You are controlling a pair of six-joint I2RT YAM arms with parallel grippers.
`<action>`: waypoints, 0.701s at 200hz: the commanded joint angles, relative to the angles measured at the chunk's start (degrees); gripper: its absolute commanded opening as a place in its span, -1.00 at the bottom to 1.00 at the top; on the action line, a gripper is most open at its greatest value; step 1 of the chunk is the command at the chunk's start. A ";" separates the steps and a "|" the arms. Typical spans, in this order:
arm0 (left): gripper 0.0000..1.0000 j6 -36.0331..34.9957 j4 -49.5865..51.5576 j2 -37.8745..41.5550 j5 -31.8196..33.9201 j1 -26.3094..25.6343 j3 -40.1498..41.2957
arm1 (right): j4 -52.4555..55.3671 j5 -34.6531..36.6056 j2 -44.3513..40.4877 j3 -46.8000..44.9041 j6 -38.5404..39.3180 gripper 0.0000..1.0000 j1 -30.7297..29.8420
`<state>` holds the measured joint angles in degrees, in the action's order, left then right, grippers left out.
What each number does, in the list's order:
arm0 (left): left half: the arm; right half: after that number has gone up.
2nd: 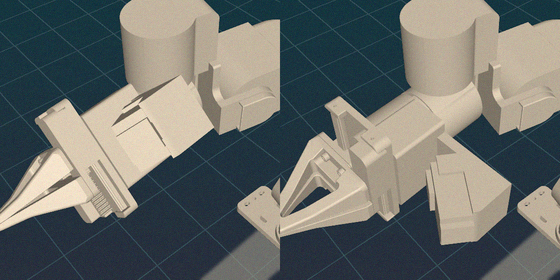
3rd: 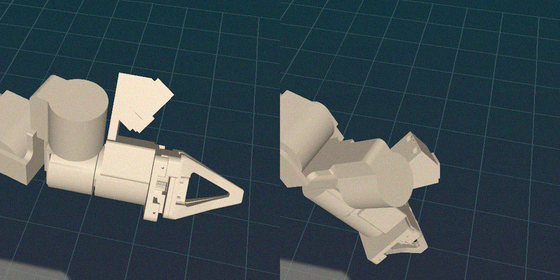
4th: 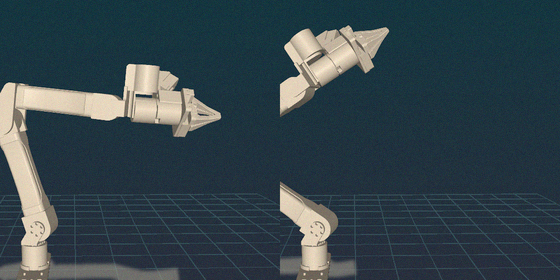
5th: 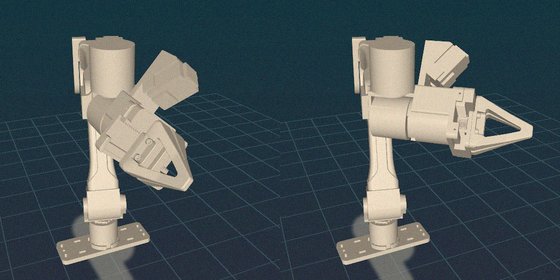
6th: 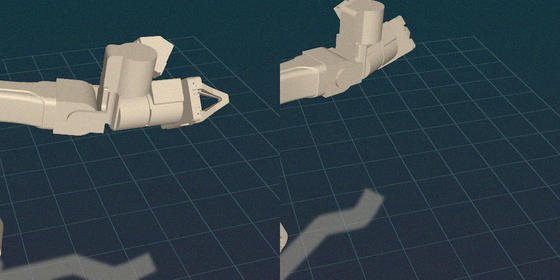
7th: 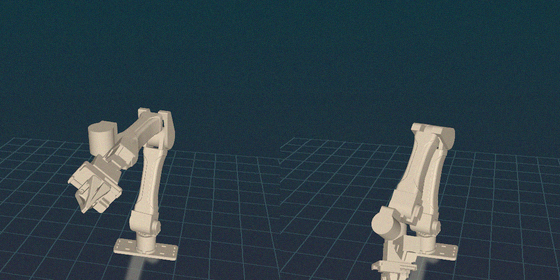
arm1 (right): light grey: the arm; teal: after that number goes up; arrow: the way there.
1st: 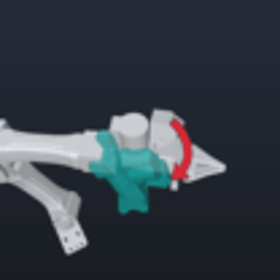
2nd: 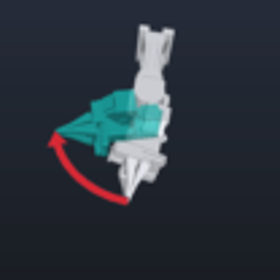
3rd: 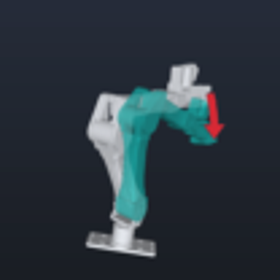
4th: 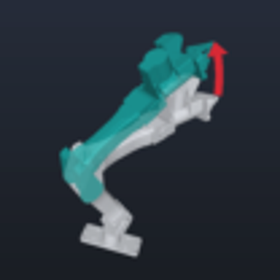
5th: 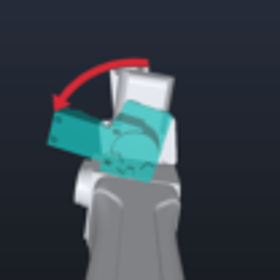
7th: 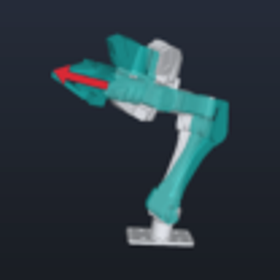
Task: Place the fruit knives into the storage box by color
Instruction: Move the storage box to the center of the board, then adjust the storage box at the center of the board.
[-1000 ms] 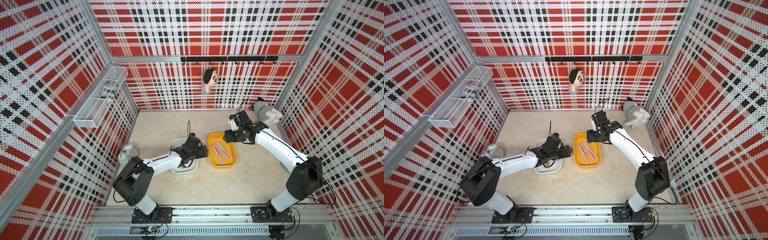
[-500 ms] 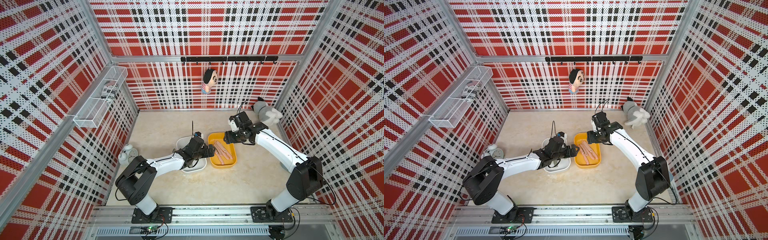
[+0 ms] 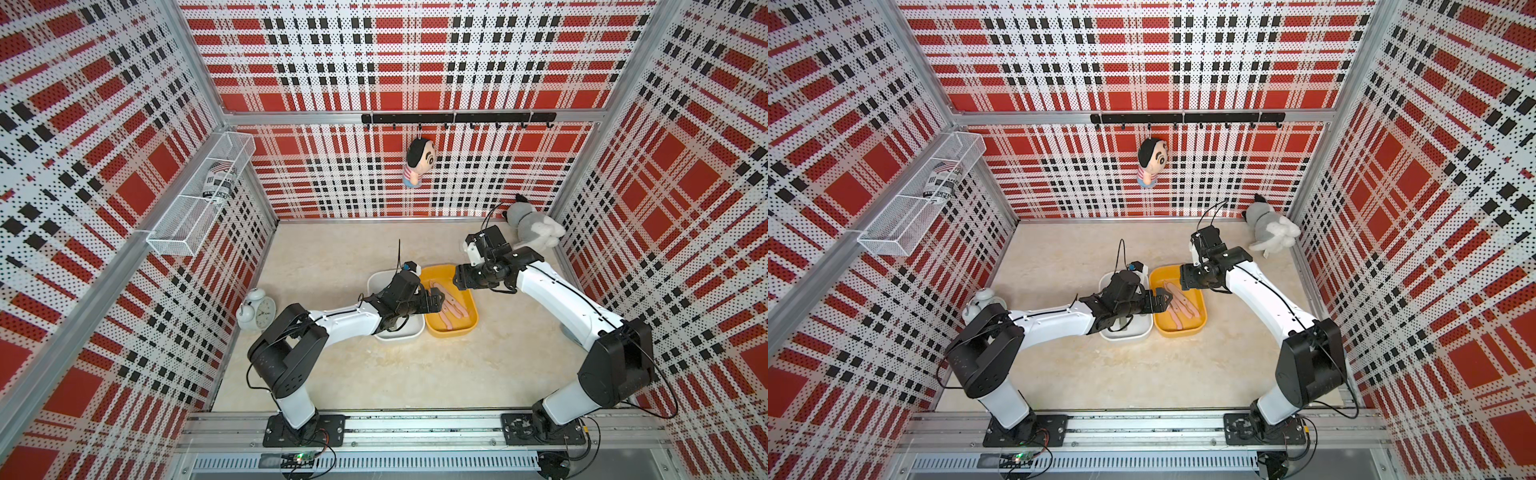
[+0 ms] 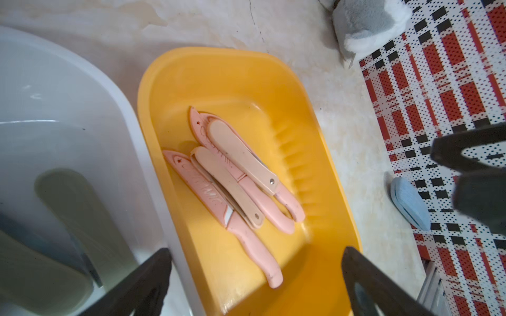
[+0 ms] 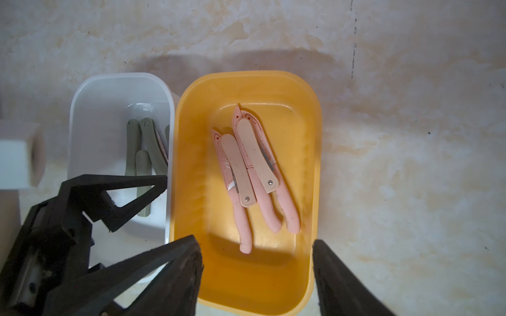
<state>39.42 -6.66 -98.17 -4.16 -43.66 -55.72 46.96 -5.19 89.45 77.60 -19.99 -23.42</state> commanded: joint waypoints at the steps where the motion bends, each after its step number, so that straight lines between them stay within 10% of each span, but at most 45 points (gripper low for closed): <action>1: 0.97 -1.11 4.93 4.01 4.07 0.23 -2.10 | 0.06 0.00 -2.01 0.16 0.78 0.39 1.14; 61: 0.97 -0.79 22.45 21.54 14.44 9.25 -4.08 | -3.62 -4.34 -1.13 -0.68 0.24 0.52 4.09; 140: 0.97 -4.38 20.31 22.92 4.83 26.72 6.89 | -11.45 -8.42 0.24 -11.72 -1.82 0.53 5.88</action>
<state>36.88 14.59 -71.11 5.19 -18.61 -52.73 39.03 -12.21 89.34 68.84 -20.73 -17.80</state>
